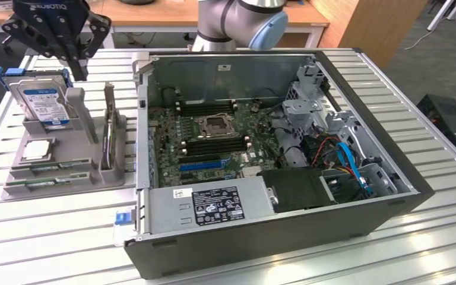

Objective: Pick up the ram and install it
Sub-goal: 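Reach for the ram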

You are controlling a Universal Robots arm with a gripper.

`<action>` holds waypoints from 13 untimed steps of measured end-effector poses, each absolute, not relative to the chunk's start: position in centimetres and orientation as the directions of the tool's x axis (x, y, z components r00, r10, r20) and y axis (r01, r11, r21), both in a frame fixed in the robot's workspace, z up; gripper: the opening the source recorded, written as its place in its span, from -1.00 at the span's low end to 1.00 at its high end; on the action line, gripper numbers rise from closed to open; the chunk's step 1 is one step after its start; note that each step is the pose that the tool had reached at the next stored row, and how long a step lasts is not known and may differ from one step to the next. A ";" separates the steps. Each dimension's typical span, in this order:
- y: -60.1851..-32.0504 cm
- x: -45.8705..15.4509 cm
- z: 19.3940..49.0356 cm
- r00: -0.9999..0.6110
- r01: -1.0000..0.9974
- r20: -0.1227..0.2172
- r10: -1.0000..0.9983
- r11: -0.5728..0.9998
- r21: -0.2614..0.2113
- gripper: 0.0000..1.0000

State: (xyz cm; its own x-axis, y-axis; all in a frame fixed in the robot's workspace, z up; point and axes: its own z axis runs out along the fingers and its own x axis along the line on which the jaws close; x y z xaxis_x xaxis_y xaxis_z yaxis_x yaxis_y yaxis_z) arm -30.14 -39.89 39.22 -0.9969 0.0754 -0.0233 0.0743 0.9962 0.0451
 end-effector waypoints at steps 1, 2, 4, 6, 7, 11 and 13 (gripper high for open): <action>-39.9 -30.4 39.2 -0.997 0.074 -0.023 0.075 0.996 0.045 -0.79; -39.9 -30.7 39.2 -0.997 0.074 -0.023 0.075 0.996 0.045 -0.79; -39.9 -31.2 39.2 -0.997 0.074 -0.023 0.075 0.996 0.045 -0.79; -39.9 -31.8 39.2 -0.997 0.074 -0.023 0.075 0.996 0.045 -0.79; -39.9 -32.0 39.2 -0.997 0.074 -0.023 0.075 0.996 0.045 -0.79; -39.9 -33.1 39.2 -0.997 0.074 -0.023 0.075 0.996 0.045 -0.79; -39.9 -33.6 39.2 -0.997 0.074 -0.023 0.075 0.996 0.045 -0.79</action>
